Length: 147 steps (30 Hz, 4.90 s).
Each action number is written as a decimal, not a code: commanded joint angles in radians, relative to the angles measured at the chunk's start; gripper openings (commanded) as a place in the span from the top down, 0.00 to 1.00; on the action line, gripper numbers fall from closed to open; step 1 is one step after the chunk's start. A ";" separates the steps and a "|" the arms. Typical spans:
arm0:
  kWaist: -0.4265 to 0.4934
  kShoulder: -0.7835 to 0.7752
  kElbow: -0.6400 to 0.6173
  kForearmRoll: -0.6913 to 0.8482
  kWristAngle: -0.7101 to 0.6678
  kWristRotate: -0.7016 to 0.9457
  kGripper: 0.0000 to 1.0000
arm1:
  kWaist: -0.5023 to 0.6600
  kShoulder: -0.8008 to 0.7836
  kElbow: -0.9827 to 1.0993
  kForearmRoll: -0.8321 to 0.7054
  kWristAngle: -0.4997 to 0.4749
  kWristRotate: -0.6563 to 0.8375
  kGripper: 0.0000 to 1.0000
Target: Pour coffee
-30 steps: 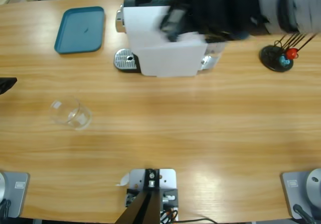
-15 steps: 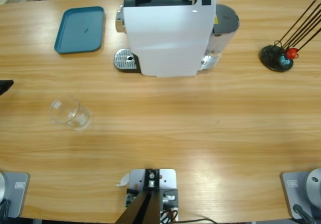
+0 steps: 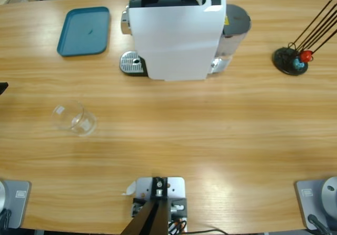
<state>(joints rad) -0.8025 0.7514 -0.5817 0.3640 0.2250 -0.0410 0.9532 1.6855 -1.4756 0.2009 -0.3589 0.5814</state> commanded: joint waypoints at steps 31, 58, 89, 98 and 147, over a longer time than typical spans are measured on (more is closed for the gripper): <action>0.005 0.090 -0.089 0.084 -0.004 -0.025 0.00 | -0.039 0.433 0.255 -0.110 0.110 -0.008 1.00; 0.005 0.065 -0.055 0.088 -0.004 -0.020 0.00 | 0.102 0.437 0.247 -0.064 0.111 -0.083 1.00; -0.265 0.239 -0.096 0.127 0.084 -0.446 0.01 | 0.095 -0.579 0.648 -0.004 0.262 -0.637 0.00; -0.522 0.508 -0.127 0.125 0.341 -0.766 0.01 | 0.095 -0.653 0.809 0.008 0.248 -0.596 0.00; -0.777 0.897 -0.118 0.296 0.504 -1.265 0.00 | 0.095 -0.676 0.916 -0.029 0.213 -0.499 0.01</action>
<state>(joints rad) -1.5721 1.5522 -0.7307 0.6510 0.7327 -1.2239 1.0369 0.9709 -0.6016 0.1829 -0.1479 0.0702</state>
